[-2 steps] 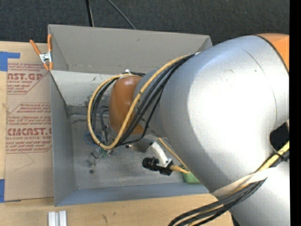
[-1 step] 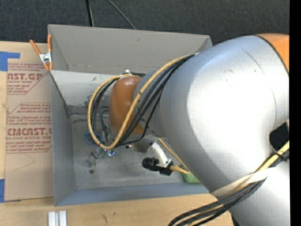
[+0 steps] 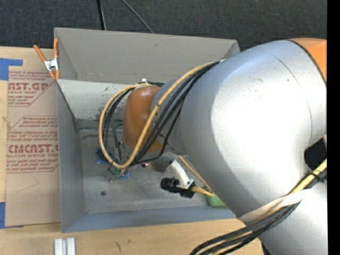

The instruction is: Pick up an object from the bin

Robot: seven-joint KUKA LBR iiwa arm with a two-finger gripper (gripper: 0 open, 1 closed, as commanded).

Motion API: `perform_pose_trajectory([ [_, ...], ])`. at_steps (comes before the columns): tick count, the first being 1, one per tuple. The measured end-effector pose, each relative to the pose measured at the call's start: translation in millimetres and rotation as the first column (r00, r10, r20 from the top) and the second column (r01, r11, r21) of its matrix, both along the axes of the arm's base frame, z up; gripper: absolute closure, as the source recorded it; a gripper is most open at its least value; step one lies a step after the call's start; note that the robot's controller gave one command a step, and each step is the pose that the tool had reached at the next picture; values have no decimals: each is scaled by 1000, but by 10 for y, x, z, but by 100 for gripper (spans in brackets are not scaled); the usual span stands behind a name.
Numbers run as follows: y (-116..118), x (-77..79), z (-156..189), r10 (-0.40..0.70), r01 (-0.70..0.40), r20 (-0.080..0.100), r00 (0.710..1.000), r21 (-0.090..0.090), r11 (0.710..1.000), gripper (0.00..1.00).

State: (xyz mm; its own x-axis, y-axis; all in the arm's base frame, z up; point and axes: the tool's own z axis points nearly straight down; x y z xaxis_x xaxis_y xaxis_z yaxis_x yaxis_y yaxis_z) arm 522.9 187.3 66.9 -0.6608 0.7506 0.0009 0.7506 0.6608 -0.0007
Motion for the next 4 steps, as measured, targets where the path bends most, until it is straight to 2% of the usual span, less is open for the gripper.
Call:
perform_pose_trajectory([
  [1, 6, 16, 691, 2, -2, 6, 1000, 2, 1000, 100],
  [2, 9, 24, 1045, 3, -3, 4, 1000, 1, 1000, 100],
  [4, 15, 30, 1258, 5, -5, 2, 1000, 1, 1000, 100],
])
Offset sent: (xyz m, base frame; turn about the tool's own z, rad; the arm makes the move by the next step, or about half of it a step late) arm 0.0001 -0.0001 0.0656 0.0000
